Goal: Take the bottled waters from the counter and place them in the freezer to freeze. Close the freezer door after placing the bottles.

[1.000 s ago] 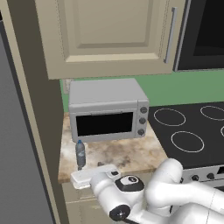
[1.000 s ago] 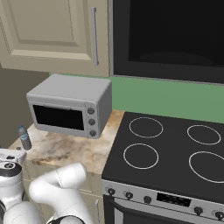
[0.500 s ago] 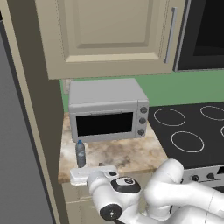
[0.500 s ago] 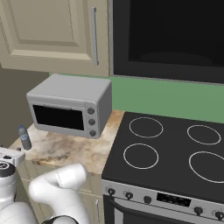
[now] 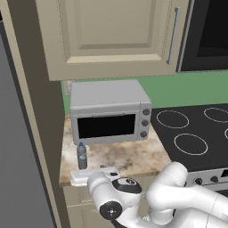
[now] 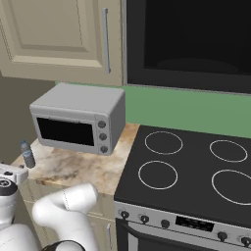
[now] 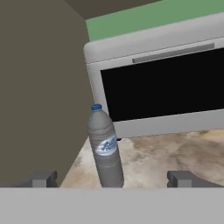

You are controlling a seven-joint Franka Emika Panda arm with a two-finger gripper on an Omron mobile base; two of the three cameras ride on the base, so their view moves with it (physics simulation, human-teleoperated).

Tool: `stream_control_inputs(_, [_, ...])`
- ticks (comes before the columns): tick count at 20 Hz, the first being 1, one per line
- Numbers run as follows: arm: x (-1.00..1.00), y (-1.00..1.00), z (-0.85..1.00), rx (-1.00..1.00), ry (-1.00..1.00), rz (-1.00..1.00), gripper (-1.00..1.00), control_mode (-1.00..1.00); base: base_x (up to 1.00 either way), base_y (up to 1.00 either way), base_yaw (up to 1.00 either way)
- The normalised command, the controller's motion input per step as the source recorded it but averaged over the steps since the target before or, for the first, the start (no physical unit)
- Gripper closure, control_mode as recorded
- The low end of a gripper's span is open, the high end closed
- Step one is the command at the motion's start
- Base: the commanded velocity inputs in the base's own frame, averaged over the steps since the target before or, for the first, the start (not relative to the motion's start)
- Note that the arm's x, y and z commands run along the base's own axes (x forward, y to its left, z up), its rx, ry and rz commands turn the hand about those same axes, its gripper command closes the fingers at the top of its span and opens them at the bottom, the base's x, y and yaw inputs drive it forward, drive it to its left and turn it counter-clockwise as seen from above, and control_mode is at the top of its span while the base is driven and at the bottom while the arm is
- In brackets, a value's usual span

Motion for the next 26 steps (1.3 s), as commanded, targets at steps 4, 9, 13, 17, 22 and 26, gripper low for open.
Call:
stream_control_inputs(4, [0.04, 0.00, 0.00, -0.06, 0.06, 0.00, -1.00, -1.00, 0.00, 0.00, 0.00])
stream_control_inputs(9, [0.00, 0.00, 0.00, -0.09, 0.01, 0.00, -1.00, -1.00, 0.00, 0.00, 0.00])
stream_control_inputs(13, [0.00, 0.00, 0.00, -0.09, 0.00, 0.00, -1.00, -1.00, 0.00, 0.00, 0.00])
stream_control_inputs(17, [0.00, 0.00, 0.00, -0.03, -0.02, 0.00, -1.00, -1.00, 0.00, 0.00, 0.00])
stream_control_inputs(22, [0.01, 0.00, -0.02, -0.04, -0.07, 0.10, -1.00, -1.00, 0.00, 0.00, 0.00])
stream_control_inputs(26, [0.00, 0.00, 0.00, -0.02, -0.06, 0.06, -1.00, -1.00, 0.00, 0.00, 0.00])
